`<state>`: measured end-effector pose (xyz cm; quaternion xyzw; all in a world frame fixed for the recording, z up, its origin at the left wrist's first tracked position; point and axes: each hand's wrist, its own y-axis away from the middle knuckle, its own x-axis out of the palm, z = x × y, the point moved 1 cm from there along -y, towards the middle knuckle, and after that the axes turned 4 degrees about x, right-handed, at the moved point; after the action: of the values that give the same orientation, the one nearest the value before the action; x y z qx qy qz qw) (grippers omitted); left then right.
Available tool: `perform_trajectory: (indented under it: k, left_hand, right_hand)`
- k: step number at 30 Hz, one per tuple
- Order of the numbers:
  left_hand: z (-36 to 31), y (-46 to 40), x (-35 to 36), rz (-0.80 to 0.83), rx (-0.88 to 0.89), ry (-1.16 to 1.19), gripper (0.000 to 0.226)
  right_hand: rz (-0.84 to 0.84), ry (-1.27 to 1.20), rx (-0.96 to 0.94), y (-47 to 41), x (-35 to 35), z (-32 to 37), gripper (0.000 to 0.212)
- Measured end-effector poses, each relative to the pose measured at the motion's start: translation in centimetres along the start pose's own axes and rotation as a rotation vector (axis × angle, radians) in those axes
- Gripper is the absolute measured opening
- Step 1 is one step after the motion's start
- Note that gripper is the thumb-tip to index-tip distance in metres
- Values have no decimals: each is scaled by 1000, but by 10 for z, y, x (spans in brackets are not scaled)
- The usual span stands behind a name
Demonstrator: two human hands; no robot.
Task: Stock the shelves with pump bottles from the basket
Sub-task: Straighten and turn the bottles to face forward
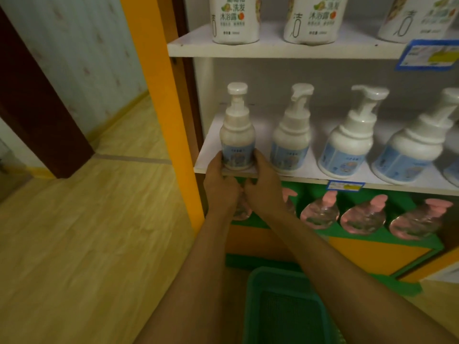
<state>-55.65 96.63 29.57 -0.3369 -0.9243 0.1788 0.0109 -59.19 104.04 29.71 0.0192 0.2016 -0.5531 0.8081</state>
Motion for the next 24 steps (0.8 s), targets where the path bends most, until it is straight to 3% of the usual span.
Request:
perform_trajectory:
  k: [3,6,10,16,20,24]
  left_hand:
    - [-7,12,1,-111,-2,-37,39]
    - [-15,26,6,-301,66,-99,35]
    - [-31,31,27,-94,-6,11,32]
    - [-23,30,54,264,-239,146,57]
    - [-17,25,62,349,-216,172,51]
    - [-20,26,62,354,-147,173,48]
  right_hand:
    - [-45,-6,-18,6,-8,3,56]
    - [-326,24,-20,15,-18,1,32]
    - [-577,19,-30,15,-38,-11,28]
    - [-453,14,81,10,-68,-21,55]
    - [-292,31,44,5,-78,-25,65]
    - [-293,59,2,5,-84,-26,64]
